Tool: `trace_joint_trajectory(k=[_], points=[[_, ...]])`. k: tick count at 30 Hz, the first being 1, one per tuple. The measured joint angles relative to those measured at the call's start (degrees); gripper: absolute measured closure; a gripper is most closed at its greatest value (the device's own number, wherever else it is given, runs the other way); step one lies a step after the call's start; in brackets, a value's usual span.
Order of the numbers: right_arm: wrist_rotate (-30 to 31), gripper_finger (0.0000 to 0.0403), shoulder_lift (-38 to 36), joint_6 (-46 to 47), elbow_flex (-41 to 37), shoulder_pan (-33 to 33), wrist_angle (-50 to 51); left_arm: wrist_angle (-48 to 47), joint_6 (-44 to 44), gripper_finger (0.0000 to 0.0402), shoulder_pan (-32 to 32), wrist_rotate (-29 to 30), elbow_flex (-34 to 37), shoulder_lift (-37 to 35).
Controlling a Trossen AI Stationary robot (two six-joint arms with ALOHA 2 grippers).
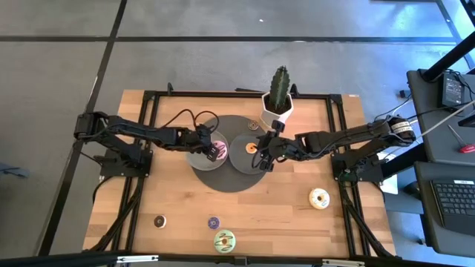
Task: Pick & Place donuts
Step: Put the large purple donut on the light gray plate, then put the small brown donut on the dark gray plate
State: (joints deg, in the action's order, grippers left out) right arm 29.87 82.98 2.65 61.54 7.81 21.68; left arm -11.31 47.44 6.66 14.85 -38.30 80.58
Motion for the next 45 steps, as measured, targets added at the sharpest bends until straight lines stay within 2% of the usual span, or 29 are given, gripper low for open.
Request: trace_joint_trajectory(k=[7,12,16,23,29,35,38,41,45], points=[[0.0,0.0248,0.0,0.1,0.0,0.0,0.6,0.0,-2.6,0.0373,0.0,0.0,0.0,0.0],[0.0,0.0248,0.0,0.1,0.0,0.0,0.6,0.0,-0.9,0.0365,0.2,-2.6,0.0,0.0],[0.0,0.0248,0.0,-0.4,0.0,0.0,0.5,0.0,-0.2,0.0354,0.3,-2.5,0.0,0.0],[0.0,0.0248,0.4,3.3,-0.1,-0.4,0.5,0.0,0.2,0.0314,0.3,-2.5,0.0,0.0],[0.0,0.0248,2.4,6.3,-0.1,-4.0,-0.3,1.5,-0.7,0.0279,0.3,-2.6,0.0,-1.1],[-4.3,0.0248,6.9,5.6,0.1,-9.5,-3.3,5.0,-4.4,0.0275,0.3,-2.4,0.0,-5.3],[-3.3,0.0248,10.5,1.3,1.9,-11.3,-4.1,5.2,-6.5,0.0277,0.3,-1.7,0.0,-7.7],[-1.2,0.0248,15.3,-2.9,6.0,-12.4,-3.1,5.2,-8.0,0.0278,0.3,-0.3,0.0,-9.6],[-2.2,0.0248,22.6,0.2,13.5,-14.0,2.3,4.4,-9.1,0.0276,0.2,0.3,0.0,-10.9]])
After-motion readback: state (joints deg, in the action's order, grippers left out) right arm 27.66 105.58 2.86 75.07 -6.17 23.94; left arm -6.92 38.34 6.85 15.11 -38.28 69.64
